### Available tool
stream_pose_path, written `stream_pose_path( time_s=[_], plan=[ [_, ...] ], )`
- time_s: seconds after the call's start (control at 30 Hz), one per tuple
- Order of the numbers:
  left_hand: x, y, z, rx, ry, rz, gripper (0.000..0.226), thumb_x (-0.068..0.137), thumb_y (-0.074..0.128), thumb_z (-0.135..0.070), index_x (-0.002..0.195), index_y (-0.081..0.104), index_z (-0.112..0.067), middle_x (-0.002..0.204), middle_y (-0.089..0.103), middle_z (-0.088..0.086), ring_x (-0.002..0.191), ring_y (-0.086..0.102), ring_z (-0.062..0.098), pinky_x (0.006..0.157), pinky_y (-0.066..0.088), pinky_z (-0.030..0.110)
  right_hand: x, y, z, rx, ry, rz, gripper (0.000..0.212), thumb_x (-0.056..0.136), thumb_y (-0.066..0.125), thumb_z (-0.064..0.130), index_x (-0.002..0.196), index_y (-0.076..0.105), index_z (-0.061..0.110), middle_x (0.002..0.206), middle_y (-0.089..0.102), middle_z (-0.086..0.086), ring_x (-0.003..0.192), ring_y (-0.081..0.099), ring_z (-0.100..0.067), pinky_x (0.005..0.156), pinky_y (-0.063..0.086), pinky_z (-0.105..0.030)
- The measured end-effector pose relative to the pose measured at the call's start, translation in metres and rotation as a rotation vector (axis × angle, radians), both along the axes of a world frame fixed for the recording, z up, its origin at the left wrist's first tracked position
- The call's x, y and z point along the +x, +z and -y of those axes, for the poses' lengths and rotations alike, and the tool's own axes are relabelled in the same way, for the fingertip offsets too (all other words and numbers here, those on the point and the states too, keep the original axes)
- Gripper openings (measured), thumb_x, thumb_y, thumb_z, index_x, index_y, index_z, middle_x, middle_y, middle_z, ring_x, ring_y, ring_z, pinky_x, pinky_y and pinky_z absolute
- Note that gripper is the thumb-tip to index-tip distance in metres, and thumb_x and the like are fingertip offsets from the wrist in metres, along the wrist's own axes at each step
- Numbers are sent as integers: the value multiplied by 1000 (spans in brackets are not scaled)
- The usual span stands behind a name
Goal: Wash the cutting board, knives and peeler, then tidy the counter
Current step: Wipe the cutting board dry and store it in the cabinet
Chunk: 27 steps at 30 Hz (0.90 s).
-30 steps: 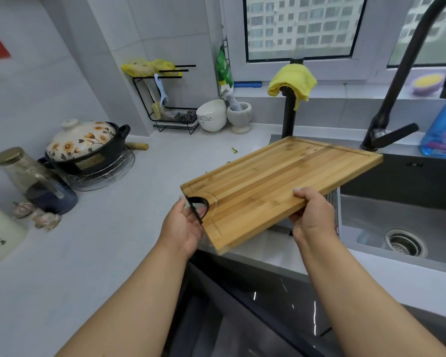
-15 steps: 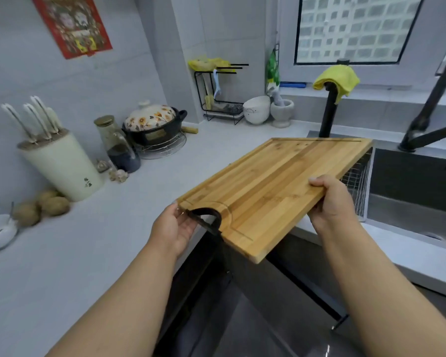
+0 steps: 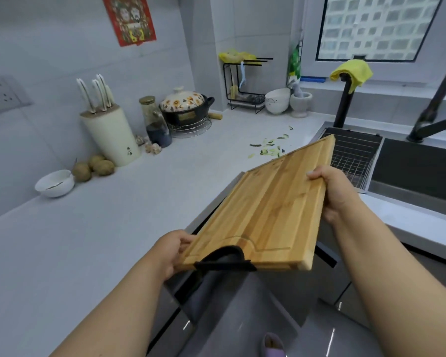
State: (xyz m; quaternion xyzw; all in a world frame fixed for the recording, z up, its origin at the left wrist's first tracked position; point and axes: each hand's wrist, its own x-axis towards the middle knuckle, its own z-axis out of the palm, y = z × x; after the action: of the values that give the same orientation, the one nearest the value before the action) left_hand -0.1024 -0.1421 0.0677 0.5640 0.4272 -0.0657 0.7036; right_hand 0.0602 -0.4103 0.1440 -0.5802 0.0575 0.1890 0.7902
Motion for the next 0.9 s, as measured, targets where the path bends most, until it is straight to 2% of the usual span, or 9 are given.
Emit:
stream_pose_path(
  time_s=[0.2, 0.4, 0.53, 0.6, 0.67, 0.73, 0.77, 0.83, 0.9],
  plan=[
    [-52, -38, 35, -231, -144, -71, 57, 94, 50, -53, 115, 69, -3, 106, 69, 20, 86, 67, 29, 75, 55, 35, -23, 1, -6, -140, 180, 18, 56, 68, 62, 29, 119, 57, 6, 101, 63, -20, 81, 62, -33, 71, 56, -44],
    [-101, -61, 56, -281, 9, -121, 52, 97, 48, -47, 112, 71, -3, 106, 71, 22, 91, 69, 31, 77, 55, 37, -42, -23, -32, -309, 255, -52, 50, 68, 66, 37, 111, 58, 11, 108, 65, -20, 88, 64, -36, 81, 54, -46],
    [-121, -79, 61, -207, 80, -171, 50, 97, 48, -46, 96, 74, -3, 91, 73, 19, 78, 66, 28, 73, 53, 35, -51, -43, -60, -359, 347, -102, 38, 85, 62, 38, 113, 57, 13, 107, 65, -17, 92, 65, -32, 63, 53, -33],
    [-124, -88, 63, -214, 135, -175, 52, 97, 47, -47, 95, 74, -2, 97, 72, 24, 88, 66, 34, 87, 52, 45, -52, -52, -68, -351, 381, -124, 40, 87, 61, 38, 118, 58, 13, 105, 66, -15, 90, 66, -29, 60, 51, -30],
    [-121, -101, 61, -196, 192, -189, 55, 97, 45, -51, 103, 71, -3, 98, 72, 24, 95, 68, 37, 95, 51, 51, -53, -61, -75, -317, 414, -159, 34, 90, 60, 40, 109, 61, 12, 94, 70, -12, 81, 68, -25, 61, 49, -31],
    [-113, -111, 55, -169, 244, -224, 56, 97, 42, -54, 102, 69, -5, 91, 74, 21, 90, 71, 36, 89, 54, 52, -56, -71, -76, -216, 393, -231, 35, 93, 55, 46, 88, 63, 12, 68, 70, -5, 64, 67, -19, 64, 48, -33],
    [-109, -117, 51, -162, 268, -241, 55, 98, 41, -54, 100, 67, -6, 88, 74, 20, 88, 71, 36, 87, 55, 52, -59, -75, -74, -181, 374, -248, 45, 94, 50, 52, 85, 64, 10, 66, 70, -6, 67, 67, -21, 70, 49, -35],
    [-95, -126, 46, -170, 320, -262, 54, 99, 39, -51, 104, 64, -4, 92, 73, 21, 88, 70, 35, 86, 55, 52, -61, -91, -68, -115, 348, -247, 68, 94, 35, 64, 101, 68, 5, 90, 74, -15, 92, 68, -31, 84, 50, -41],
    [-82, -136, 42, -139, 351, -290, 56, 100, 37, -50, 117, 60, -2, 105, 70, 20, 90, 68, 33, 85, 56, 47, -68, -108, -60, 22, 313, -268, 74, 94, 25, 66, 116, 64, 7, 108, 71, -17, 105, 65, -33, 86, 51, -45]
  ],
)
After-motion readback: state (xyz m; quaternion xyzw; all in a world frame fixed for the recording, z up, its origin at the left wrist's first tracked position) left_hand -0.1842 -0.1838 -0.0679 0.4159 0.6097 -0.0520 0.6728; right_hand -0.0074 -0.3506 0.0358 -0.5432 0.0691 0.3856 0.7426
